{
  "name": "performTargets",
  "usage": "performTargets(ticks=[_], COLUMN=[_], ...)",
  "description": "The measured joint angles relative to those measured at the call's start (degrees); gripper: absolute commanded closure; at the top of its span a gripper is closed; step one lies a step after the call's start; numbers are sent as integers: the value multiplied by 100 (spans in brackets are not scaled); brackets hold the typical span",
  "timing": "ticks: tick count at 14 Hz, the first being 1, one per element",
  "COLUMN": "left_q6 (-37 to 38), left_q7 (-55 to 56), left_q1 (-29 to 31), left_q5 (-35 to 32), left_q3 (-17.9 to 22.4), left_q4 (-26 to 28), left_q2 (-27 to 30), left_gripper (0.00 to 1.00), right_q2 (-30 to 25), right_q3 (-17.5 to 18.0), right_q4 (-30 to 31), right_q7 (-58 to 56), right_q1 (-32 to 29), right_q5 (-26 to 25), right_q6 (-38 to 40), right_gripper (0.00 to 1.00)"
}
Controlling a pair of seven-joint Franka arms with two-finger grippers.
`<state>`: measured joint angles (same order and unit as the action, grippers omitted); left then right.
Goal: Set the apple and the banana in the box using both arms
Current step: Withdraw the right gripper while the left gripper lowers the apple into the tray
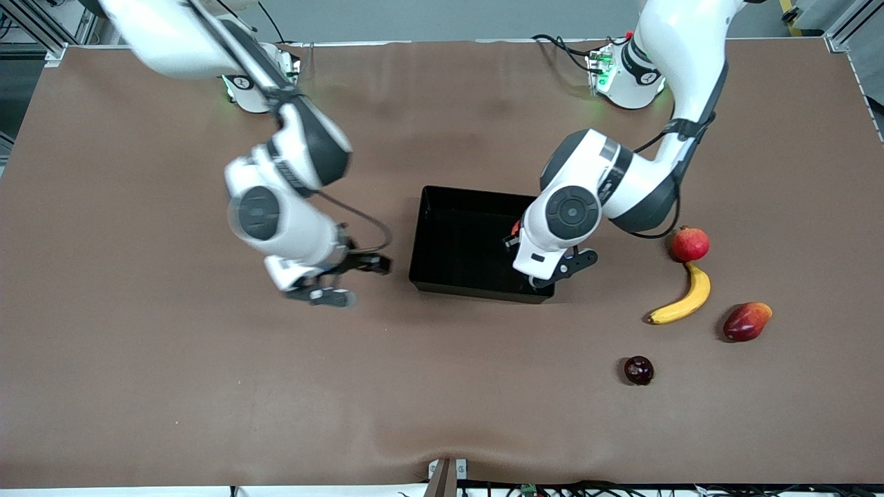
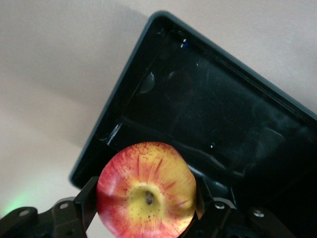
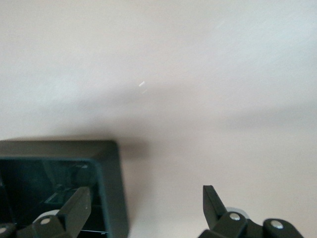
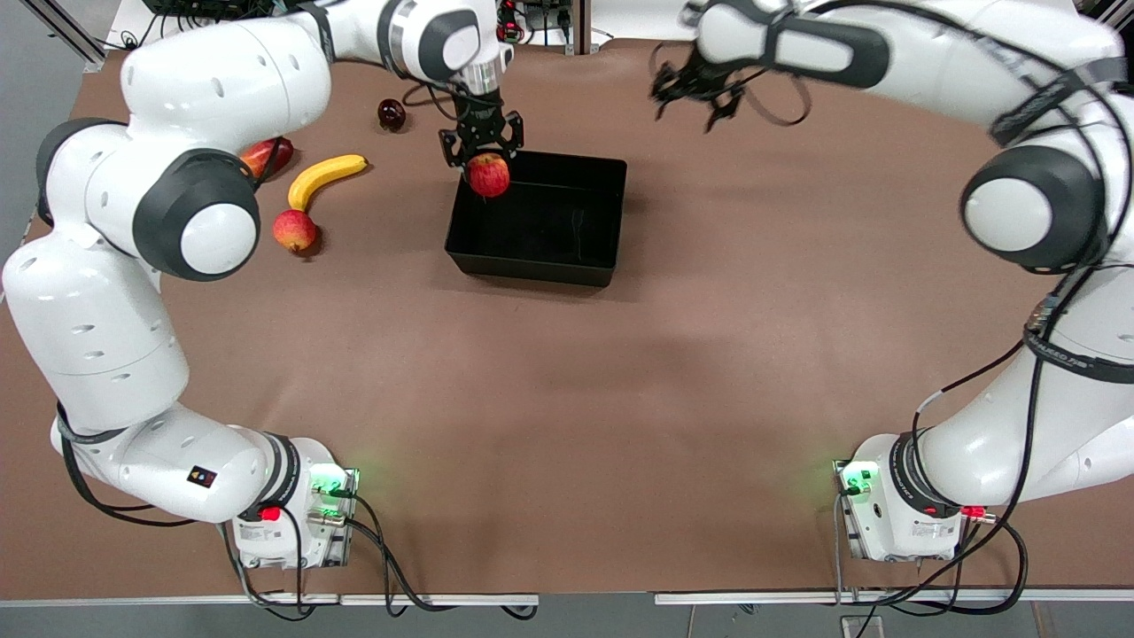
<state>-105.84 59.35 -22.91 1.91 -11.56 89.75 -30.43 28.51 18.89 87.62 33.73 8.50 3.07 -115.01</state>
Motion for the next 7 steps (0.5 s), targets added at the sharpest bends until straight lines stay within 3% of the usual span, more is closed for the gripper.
performTargets(ticks=[5,7], left_q6=[-573,-762], left_q7=[965,1427], left_q1=[-207,-253], left_q5=[-456,-598], left_q3=[1,1], left_q4=[150,162], left_q2=[-427,-598], left_gripper=[100,100], right_q2=[-747,-1076], right_q3=[-62,-608], right_q4=[-6,-7], right_q7=[-1577,-2283], right_q1=[-1110,-1174], right_q5=[-2,12], right_q6=[1005,1297], right_gripper=[0,0])
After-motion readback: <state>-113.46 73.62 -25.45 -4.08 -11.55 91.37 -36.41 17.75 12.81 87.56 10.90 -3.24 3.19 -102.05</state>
